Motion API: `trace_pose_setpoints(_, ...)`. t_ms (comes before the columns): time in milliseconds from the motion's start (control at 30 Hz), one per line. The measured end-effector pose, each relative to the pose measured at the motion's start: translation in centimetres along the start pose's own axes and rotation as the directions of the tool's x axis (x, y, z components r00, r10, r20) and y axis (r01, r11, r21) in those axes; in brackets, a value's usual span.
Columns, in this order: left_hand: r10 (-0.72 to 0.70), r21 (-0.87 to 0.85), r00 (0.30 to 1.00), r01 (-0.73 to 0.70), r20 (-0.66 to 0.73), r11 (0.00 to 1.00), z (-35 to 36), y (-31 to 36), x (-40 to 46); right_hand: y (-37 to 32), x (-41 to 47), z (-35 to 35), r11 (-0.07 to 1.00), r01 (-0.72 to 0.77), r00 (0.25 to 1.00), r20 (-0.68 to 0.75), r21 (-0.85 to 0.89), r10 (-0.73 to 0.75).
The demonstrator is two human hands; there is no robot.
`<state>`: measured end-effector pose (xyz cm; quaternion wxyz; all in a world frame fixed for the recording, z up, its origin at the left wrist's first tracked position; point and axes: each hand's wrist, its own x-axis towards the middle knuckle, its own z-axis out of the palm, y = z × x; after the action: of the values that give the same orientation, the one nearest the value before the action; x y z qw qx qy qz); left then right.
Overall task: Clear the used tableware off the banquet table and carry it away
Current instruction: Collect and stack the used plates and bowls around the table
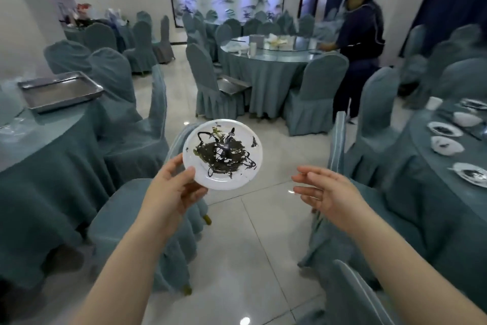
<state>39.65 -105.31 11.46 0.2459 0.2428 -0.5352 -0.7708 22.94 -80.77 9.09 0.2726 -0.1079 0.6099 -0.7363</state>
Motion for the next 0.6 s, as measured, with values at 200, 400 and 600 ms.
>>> trace_pose_setpoints(200,-0.046,0.019,0.977,0.043,0.207,0.999,7.2,-0.6,13.5,-2.6,8.1,-6.1,0.994,0.087,0.967,-0.247,0.065,-0.069)
trace_pose_setpoints(400,-0.079,0.078,0.909,0.052,0.409,0.996,17.6,-1.3,27.0,-6.2,17.3,-12.1,0.988,0.135,0.898,-0.431,0.074,-0.09)
trace_pose_setpoints(600,-0.112,0.069,0.825,0.088,0.554,0.994,27.2,-1.1,38.5,-12.1,25.3,-16.9,0.978,0.2,0.8,-0.587,0.059,-0.128)
